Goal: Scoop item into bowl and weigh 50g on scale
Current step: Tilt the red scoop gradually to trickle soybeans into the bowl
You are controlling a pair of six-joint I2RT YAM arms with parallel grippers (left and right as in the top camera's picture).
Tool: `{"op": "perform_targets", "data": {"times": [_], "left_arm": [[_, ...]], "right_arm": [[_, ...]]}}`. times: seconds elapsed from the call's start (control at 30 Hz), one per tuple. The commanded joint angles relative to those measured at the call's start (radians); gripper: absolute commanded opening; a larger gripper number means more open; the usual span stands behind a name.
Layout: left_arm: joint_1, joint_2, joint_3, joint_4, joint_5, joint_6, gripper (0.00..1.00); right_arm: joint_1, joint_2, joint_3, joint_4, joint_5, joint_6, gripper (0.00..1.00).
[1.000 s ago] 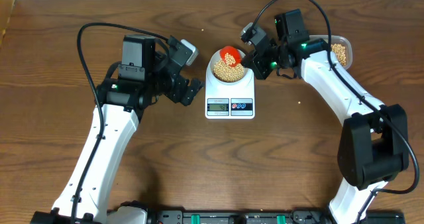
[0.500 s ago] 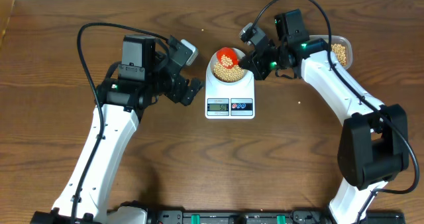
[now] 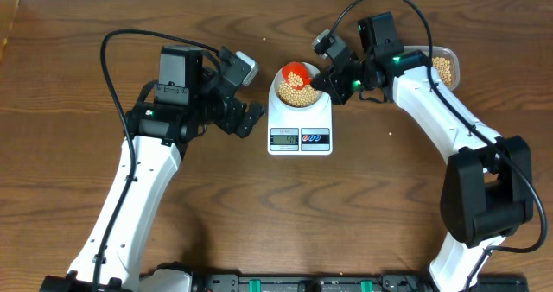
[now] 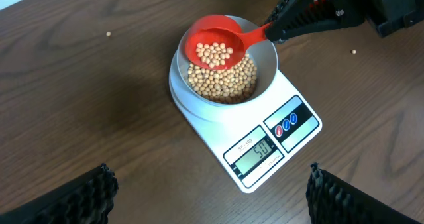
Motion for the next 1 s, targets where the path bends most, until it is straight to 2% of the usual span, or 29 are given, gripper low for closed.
{"op": "perform_targets", "data": {"times": [0.0,0.53,0.67,0.9,0.97], "left_arm": [[0.002,-0.002,-0.004,-0.001,0.013,0.018,0.94],[0.002,-0.002,-0.004,-0.001,0.013,0.018,0.94],[0.002,-0.002,-0.004,0.0,0.013,0.018,0.94],[0.002,-0.002,-0.004,0.0,0.013,0.018,0.94],[0.002,-0.002,-0.004,0.0,0.013,0.018,0.94]], "right_arm": [[0.001,0.006,0.0,0.0,-0.024,0.014,0.01],[0.0,0.006,0.0,-0.007,-0.035,0.034,0.01],[-0.001,0.006,0.0,-0.001,-0.117,0.072,0.01],[-0.047,0.006,0.001,0.061,-0.398,0.231,0.01],[-0.063,0.006,0.001,0.08,-0.417,0.256,0.01]]}}
